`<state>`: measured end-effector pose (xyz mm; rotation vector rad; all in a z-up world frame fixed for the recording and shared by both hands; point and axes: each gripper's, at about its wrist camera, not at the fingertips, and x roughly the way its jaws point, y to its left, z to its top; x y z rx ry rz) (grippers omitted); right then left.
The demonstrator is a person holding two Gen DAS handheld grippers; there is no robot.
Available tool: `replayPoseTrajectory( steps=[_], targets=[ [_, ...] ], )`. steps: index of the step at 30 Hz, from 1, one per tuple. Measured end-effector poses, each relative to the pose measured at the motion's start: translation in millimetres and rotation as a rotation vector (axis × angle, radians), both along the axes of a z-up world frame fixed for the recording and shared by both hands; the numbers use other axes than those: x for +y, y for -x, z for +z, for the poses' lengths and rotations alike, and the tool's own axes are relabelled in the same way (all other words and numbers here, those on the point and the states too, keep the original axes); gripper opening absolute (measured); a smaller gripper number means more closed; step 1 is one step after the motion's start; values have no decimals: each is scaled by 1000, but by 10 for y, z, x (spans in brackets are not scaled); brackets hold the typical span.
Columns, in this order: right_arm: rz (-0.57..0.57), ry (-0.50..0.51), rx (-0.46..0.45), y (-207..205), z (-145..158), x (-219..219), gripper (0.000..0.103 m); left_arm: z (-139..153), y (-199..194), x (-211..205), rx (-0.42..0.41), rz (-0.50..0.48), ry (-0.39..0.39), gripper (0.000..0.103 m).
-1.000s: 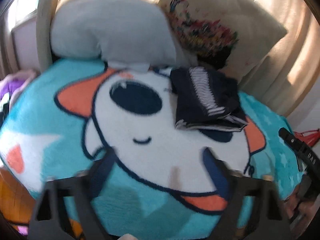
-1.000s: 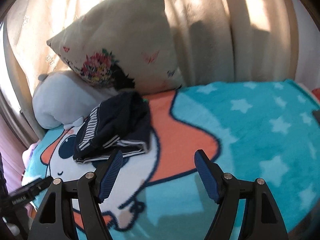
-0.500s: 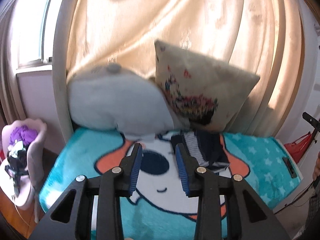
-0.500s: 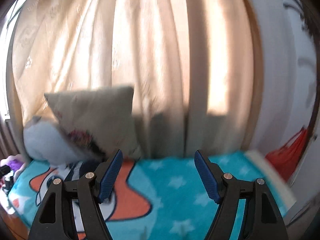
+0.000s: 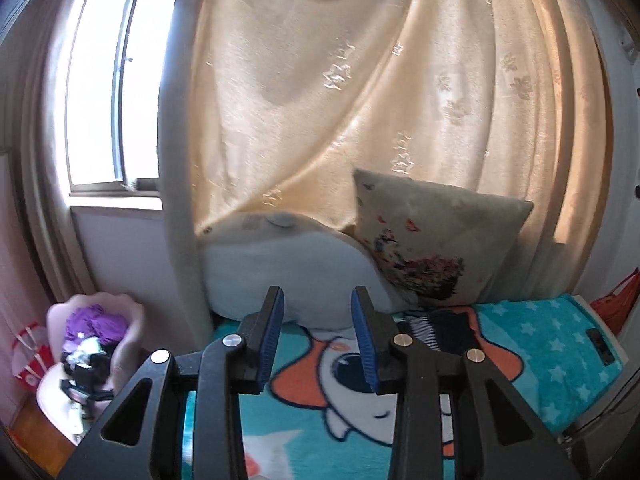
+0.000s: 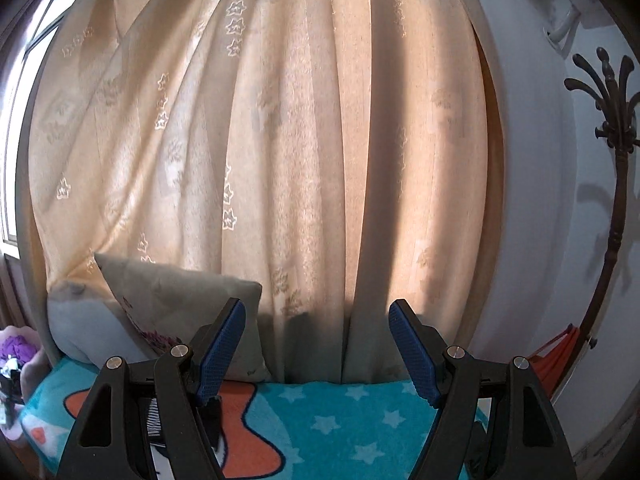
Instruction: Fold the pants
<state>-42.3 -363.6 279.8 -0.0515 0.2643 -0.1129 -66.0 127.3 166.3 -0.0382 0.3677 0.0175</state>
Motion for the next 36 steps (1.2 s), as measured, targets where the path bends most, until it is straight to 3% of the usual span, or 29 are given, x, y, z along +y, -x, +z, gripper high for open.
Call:
replayPoseTrajectory(
  steps=[6,13,22,28,32,36],
  targets=[
    [1,-36,70,-71,-24,9,79,-151,69,169,20,84,-40,48],
    [85,-134,230,-397,-471,129,79,-543,-50,243,137,-9,76,48],
    [248,-203,418,-808,-1325,450,79,-883,-221,-91,232,-137,164,48],
    [382,-314,558,-1161,-2085,620,79,-1125,-667,-361,308,-196,291,48],
    [428,-349,624,-1470,-2491,730,79,-1441,-1194,-723,473,-230,253,48],
    [439,-436,664,-1832,-2828,744,79,-1752,-1699,-1031,532,-244,225,48]
  ],
)
